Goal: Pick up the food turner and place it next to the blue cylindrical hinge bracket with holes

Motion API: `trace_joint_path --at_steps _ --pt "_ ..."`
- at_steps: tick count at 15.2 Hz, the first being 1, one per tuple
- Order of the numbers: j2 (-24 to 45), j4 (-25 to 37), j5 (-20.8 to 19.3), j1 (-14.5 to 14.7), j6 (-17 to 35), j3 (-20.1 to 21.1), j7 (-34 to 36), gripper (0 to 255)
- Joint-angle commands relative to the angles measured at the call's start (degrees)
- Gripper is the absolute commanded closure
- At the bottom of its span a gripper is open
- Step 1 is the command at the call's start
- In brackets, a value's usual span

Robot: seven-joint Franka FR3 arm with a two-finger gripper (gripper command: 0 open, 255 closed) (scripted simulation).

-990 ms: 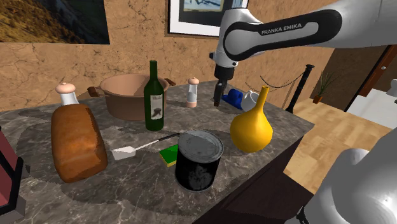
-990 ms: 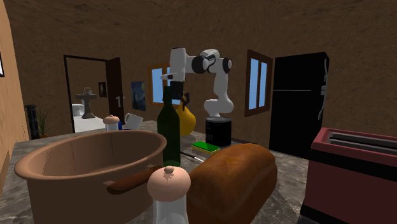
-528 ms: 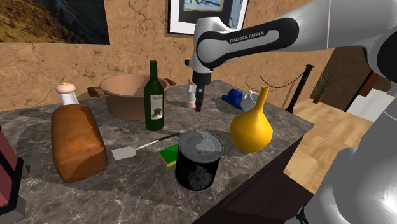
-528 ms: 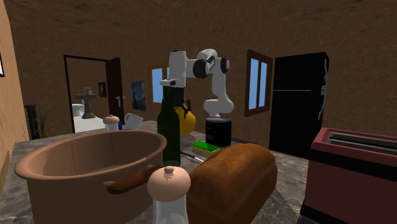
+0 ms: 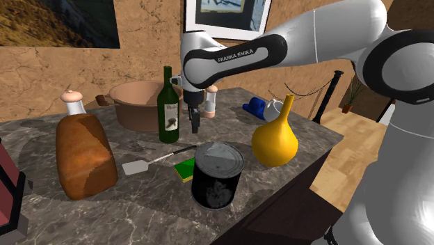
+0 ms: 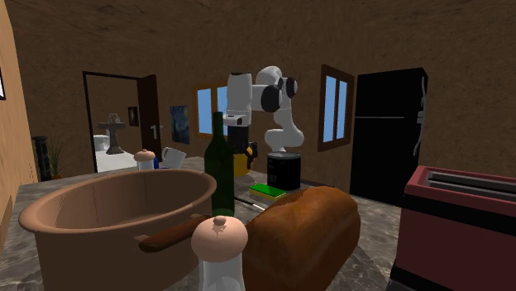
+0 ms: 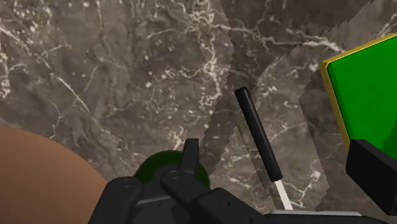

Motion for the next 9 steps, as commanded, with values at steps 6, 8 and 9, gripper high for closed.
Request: trace_joint_path --at_steps 6,8,9 --pt "9.8 8.3 -2.1 3.6 0.2 3.7 -7.4 0" --pt "12.3 10.3 -2.9 4.8 0.2 4.7 -9.4 0" --pt "13.5 11.3 -3.3 5.4 0.2 5.3 -10.3 0"
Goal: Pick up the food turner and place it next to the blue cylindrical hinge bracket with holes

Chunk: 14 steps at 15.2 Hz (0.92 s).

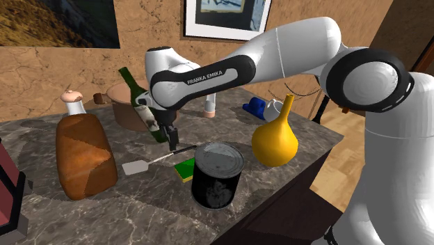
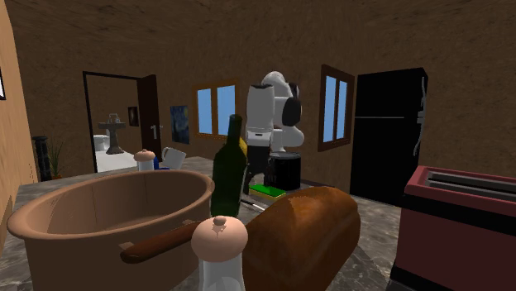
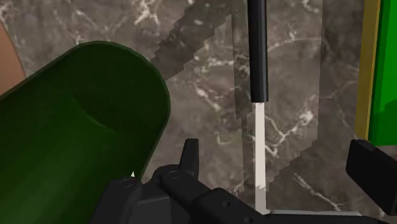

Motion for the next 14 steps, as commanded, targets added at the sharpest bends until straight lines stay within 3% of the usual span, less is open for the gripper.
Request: trace_joint_path --at_steps 1,8,14 --pt "2.0 1.7 -0.6 1.0 -0.3 0.8 -1.3 0" --pt "3.9 -1.3 -1.1 0.9 4.7 0.5 -0.9 0" --pt "3.9 -1.3 -1.1 0.9 4.7 0.5 -0.9 0"
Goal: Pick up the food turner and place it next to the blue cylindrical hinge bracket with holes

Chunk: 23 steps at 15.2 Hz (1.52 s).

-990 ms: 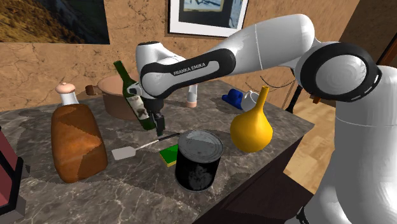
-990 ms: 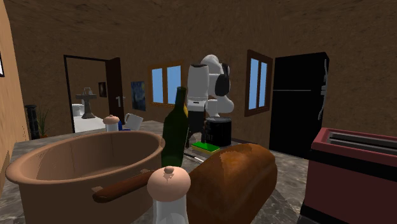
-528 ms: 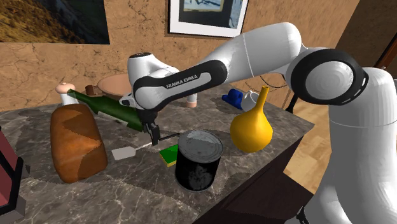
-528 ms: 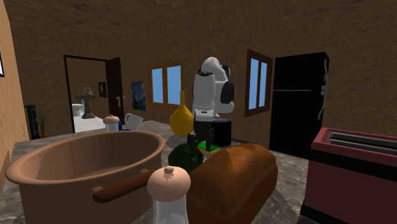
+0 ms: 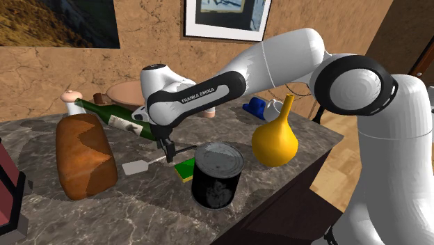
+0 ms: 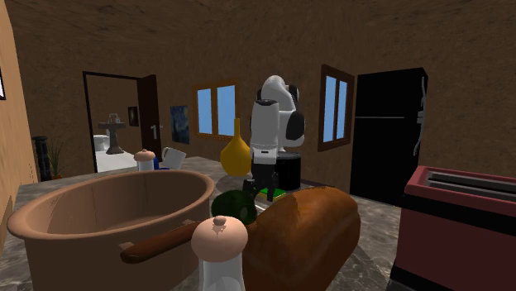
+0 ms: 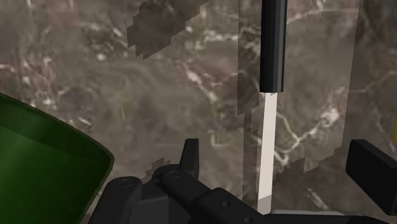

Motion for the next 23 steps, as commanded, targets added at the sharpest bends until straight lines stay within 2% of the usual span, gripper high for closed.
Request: trace_joint_path --at_steps 1,2,3,12,23 --pt "0.0 0.0 0.0 0.0 0.0 0.0 0.0 0" --pt "0.0 0.0 0.0 0.0 0.0 0.0 0.0 0" --pt "0.0 0.0 0.0 0.0 0.0 0.0 0.0 255" --pt "0.0 0.0 0.0 0.0 0.0 0.0 0.0 255" --pt "-3.0 4.1 0.8 -0.1 -7.0 0.4 -0.8 255"
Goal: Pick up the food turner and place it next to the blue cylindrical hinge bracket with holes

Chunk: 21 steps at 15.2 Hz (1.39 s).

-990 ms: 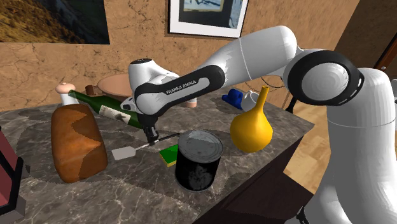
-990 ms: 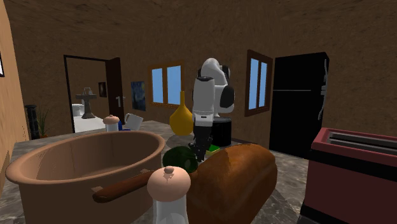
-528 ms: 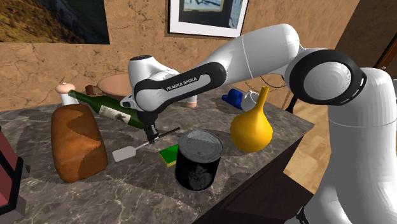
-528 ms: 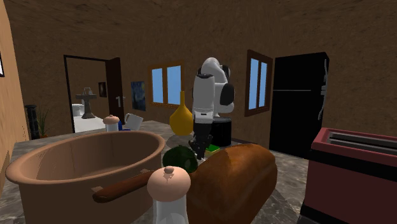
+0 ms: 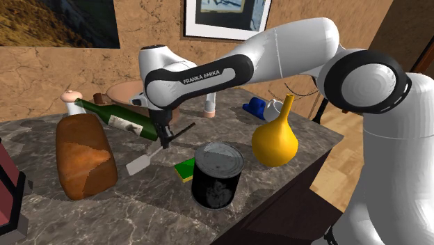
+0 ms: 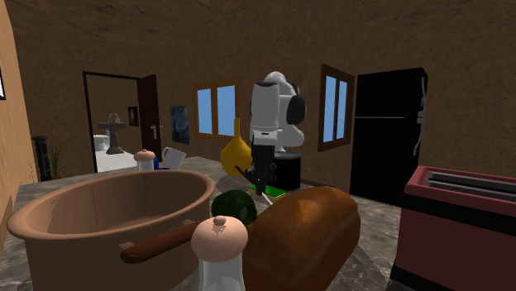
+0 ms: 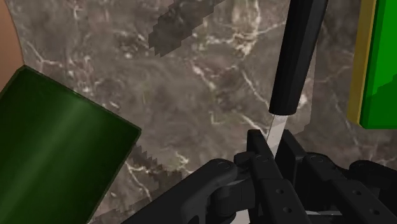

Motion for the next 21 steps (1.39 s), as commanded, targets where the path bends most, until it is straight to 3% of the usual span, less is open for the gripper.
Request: trace_joint_path --at_steps 1,21 --pt "-0.3 1.0 0.1 0.0 -1.4 0.0 -0.1 255" --pt "-1.7 14.4 0.7 0.5 -16.0 0.3 -1.3 255"
